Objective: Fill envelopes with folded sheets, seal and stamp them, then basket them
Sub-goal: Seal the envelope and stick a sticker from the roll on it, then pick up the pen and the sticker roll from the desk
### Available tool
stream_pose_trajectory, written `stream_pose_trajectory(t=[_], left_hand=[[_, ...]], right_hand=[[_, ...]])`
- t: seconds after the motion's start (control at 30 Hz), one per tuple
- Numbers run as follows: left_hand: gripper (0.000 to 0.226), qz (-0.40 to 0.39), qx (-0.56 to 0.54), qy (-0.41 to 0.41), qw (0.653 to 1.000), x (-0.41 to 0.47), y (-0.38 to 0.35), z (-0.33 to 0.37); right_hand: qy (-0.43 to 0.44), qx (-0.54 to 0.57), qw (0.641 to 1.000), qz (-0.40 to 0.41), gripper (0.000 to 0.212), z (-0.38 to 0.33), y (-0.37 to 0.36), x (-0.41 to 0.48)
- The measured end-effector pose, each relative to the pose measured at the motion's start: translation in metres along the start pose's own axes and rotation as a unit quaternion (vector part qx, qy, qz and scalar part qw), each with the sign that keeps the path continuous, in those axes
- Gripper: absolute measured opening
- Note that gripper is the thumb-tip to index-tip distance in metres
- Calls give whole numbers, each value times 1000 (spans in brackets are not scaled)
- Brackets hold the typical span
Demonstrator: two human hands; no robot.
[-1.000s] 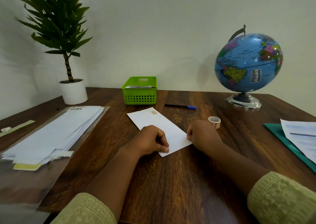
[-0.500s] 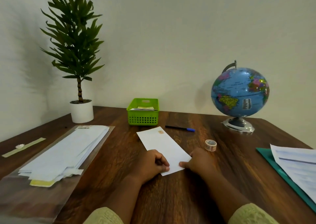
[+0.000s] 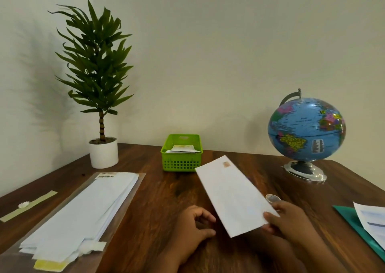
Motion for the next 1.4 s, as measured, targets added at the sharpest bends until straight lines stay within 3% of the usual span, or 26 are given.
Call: stream_pose_trajectory(t=[0.17,0.33,0.47,0.57,0.77,0.87,0.93,1.0,1.23,1.33,1.4], left_hand=[[13,39,-54,17,998,12,8,-7],[11,85,-128,41,987,10,18,-7],[8,175,-194,85,961,8,38,-20],[9,218,-239,122,938,5,45,-32],[9,215,-254,130,934,5,43,-35],[7,223,-245,120,936,5,43,-33],[6,226,-238,113,938,6,44,-32],[7,226,-236,114,938,6,45,-31],[8,220,-222,124,942,4,46,-32],[7,202,-183,116,955,4,40,-29],[7,183,-157,105,965,4,36,-25]], right_hand=[[-51,235,969,-60,14,-13,-2,2],[-43,231,971,-52,16,-75,-37,47],[-15,351,934,-62,9,-122,-82,96],[-21,353,932,-83,4,-136,-116,127],[-26,327,942,-68,41,-144,-143,161],[-17,251,967,-29,42,-141,-143,171],[7,52,998,44,43,-141,-132,174],[60,-99,986,116,45,-149,-121,173],[167,-234,935,210,12,-129,-66,136],[120,-334,900,253,14,-70,-23,111],[55,-376,890,253,31,-24,0,97]])
Point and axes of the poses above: each hand's wrist, its own x-axis towards the middle knuckle, its own y-axis out of the back of the hand, z = x × y, the point moved 9 cm from there along x, towards the middle knuckle, and after that the axes turned 10 degrees about -x, right-handed, at the moved point
